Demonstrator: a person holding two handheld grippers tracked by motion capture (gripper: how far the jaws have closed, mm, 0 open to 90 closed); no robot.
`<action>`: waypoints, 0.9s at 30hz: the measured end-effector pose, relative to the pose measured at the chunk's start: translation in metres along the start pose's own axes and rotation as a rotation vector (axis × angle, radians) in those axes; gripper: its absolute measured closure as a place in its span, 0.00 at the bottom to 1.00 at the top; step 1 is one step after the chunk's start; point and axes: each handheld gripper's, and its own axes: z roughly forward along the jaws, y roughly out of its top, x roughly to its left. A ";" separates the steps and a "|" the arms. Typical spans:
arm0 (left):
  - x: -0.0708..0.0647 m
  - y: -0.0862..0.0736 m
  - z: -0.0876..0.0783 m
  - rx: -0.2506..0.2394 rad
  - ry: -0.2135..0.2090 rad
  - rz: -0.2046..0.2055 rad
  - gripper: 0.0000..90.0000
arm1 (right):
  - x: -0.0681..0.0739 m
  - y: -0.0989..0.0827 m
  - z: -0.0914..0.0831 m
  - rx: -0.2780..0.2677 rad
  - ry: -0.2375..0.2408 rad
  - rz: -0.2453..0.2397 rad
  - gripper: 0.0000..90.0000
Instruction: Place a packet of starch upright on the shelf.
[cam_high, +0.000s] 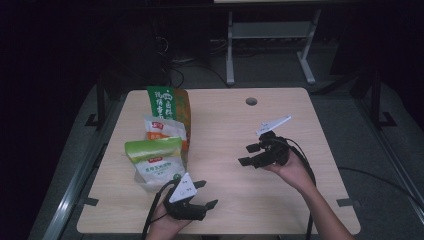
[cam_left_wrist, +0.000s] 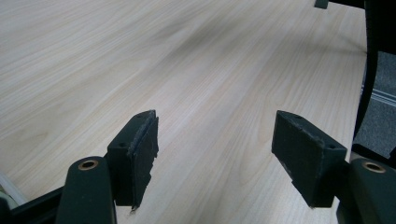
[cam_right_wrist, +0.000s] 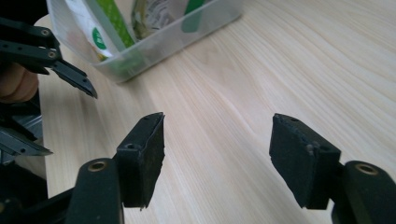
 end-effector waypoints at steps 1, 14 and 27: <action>0.000 0.000 0.000 -0.004 0.000 -0.005 0.35 | -0.001 -0.003 -0.001 -0.001 -0.006 0.008 0.38; 0.001 -0.001 0.001 -0.008 0.003 -0.017 0.34 | -0.012 -0.037 -0.012 0.007 -0.043 0.077 0.36; 0.002 -0.001 0.001 -0.003 0.001 -0.012 0.34 | -0.015 -0.069 -0.024 -0.017 -0.068 0.125 0.35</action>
